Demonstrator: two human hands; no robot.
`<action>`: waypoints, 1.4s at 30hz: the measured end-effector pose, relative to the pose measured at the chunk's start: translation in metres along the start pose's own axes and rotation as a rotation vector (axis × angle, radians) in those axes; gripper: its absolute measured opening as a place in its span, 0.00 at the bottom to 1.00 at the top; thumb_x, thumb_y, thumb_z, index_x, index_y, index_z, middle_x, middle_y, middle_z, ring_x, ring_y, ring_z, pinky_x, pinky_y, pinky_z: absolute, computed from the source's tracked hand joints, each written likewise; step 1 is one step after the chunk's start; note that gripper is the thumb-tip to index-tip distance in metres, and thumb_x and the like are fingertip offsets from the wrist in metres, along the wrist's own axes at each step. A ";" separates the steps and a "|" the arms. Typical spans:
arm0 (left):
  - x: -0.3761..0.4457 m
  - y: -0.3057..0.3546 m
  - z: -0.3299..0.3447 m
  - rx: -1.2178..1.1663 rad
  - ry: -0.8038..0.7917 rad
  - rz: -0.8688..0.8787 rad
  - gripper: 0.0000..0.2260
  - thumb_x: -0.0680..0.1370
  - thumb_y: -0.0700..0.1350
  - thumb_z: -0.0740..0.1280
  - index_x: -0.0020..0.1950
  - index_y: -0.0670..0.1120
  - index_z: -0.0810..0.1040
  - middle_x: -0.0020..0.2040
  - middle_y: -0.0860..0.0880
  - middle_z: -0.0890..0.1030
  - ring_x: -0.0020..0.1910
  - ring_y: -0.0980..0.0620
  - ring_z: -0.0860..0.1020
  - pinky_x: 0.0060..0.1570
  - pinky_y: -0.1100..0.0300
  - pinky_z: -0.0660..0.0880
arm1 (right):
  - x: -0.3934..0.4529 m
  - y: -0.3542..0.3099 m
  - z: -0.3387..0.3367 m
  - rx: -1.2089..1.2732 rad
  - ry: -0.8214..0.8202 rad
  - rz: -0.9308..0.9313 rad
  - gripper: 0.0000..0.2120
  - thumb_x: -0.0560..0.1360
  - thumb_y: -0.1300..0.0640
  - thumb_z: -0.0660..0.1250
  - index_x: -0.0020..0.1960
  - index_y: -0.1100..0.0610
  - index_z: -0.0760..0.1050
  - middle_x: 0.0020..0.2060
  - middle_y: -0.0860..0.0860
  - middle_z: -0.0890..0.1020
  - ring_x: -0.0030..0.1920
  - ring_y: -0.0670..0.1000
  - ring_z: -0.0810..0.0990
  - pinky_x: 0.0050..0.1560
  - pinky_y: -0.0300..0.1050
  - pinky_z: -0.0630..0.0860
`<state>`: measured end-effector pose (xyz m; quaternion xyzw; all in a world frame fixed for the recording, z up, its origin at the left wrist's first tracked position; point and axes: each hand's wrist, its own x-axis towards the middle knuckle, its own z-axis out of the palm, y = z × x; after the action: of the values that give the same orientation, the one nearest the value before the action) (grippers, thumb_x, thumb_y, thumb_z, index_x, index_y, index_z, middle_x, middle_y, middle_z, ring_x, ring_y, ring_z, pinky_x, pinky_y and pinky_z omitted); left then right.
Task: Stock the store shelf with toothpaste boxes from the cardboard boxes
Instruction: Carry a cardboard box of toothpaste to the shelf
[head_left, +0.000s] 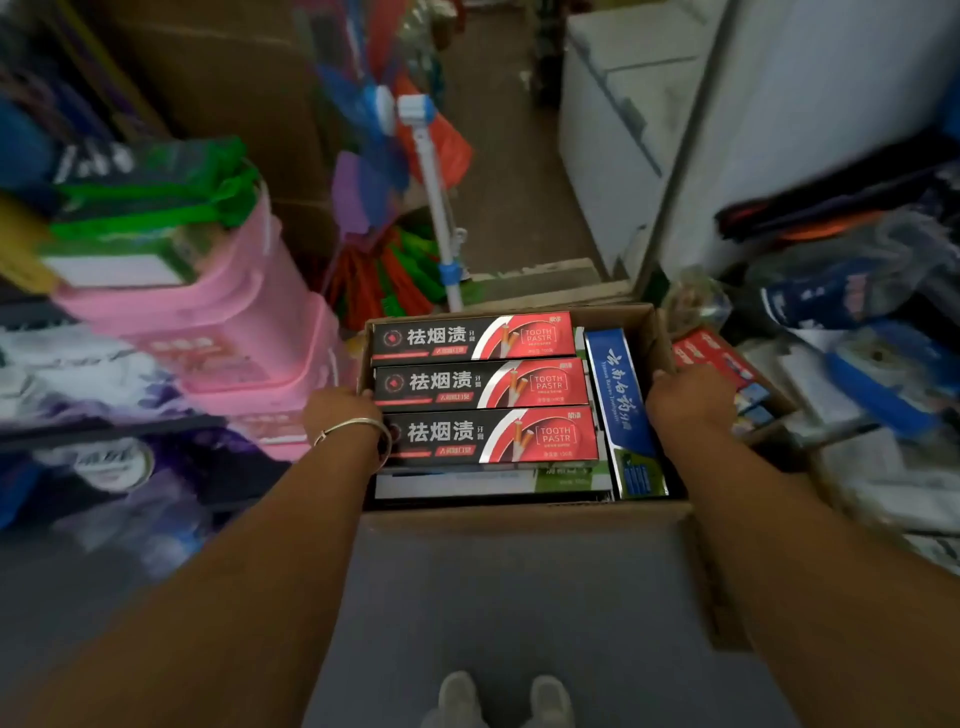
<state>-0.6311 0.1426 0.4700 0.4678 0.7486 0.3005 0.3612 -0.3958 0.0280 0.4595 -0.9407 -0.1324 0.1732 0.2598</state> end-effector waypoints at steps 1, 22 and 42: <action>0.001 -0.007 -0.013 -0.020 0.033 -0.026 0.09 0.77 0.37 0.65 0.53 0.34 0.79 0.40 0.40 0.80 0.31 0.46 0.74 0.25 0.69 0.71 | -0.007 -0.007 0.004 -0.013 -0.026 -0.047 0.21 0.79 0.53 0.61 0.65 0.68 0.70 0.63 0.64 0.73 0.63 0.64 0.72 0.59 0.51 0.70; 0.001 -0.199 -0.317 -0.167 0.640 -0.479 0.10 0.77 0.39 0.67 0.55 0.35 0.80 0.51 0.36 0.81 0.50 0.39 0.80 0.51 0.49 0.76 | -0.283 -0.139 0.147 -0.185 -0.438 -0.683 0.19 0.79 0.54 0.61 0.62 0.68 0.72 0.61 0.64 0.75 0.63 0.63 0.73 0.60 0.51 0.70; 0.119 -0.333 -0.551 -0.222 0.877 -0.686 0.12 0.75 0.42 0.68 0.56 0.38 0.80 0.52 0.37 0.81 0.50 0.39 0.80 0.52 0.50 0.77 | -0.539 -0.264 0.329 -0.285 -0.610 -0.941 0.19 0.80 0.55 0.59 0.64 0.68 0.70 0.63 0.63 0.74 0.63 0.62 0.73 0.57 0.50 0.71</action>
<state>-1.2803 0.0625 0.4844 -0.0117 0.9015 0.4091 0.1405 -1.0559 0.2102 0.4745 -0.7137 -0.6275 0.2829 0.1296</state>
